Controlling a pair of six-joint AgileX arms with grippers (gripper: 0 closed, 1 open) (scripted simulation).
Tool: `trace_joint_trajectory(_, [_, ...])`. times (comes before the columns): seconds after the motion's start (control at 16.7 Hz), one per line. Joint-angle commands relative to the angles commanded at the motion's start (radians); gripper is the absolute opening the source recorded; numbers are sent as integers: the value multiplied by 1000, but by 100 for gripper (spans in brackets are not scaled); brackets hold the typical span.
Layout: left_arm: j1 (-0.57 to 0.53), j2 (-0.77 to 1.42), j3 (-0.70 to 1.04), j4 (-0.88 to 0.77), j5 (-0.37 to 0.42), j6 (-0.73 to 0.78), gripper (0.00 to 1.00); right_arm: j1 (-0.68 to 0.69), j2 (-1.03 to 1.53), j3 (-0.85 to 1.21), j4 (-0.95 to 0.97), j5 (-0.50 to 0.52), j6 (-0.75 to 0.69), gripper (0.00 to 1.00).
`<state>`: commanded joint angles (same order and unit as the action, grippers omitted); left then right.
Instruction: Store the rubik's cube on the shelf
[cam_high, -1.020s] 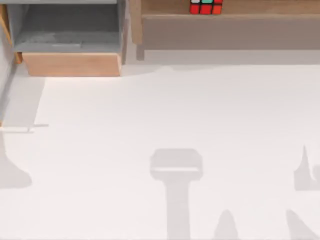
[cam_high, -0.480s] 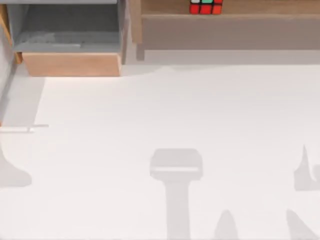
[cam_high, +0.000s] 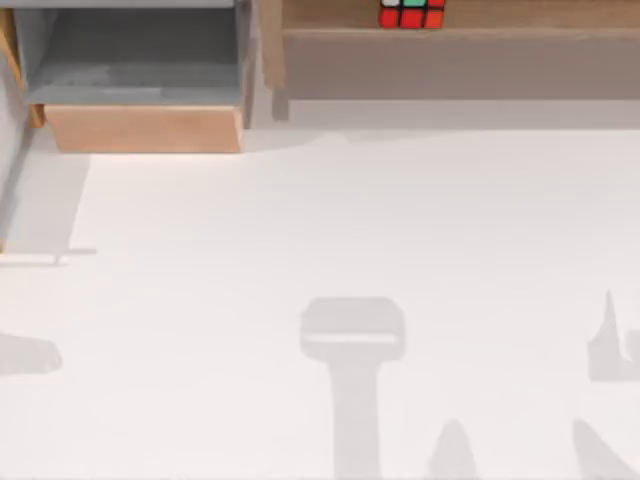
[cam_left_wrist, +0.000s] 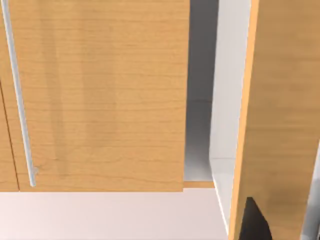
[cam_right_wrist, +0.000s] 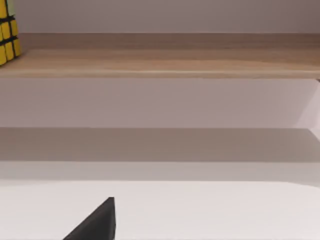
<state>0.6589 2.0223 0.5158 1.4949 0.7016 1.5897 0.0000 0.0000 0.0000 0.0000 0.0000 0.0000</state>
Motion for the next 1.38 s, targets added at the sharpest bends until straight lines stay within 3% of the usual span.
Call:
trace_joint_trajectory(0.6, [0, 12, 2, -12, -2, -4, 0, 0, 0, 0, 0, 0, 0, 100])
trace_joint_trajectory(1.08, [-116, 99, 214, -130, -117, -8, 0, 0, 0, 0, 0, 0, 0, 100])
trace_joint_trajectory(1.38, [-114, 104, 215, -136, -120, -9, 0, 0, 0, 0, 0, 0, 0, 100])
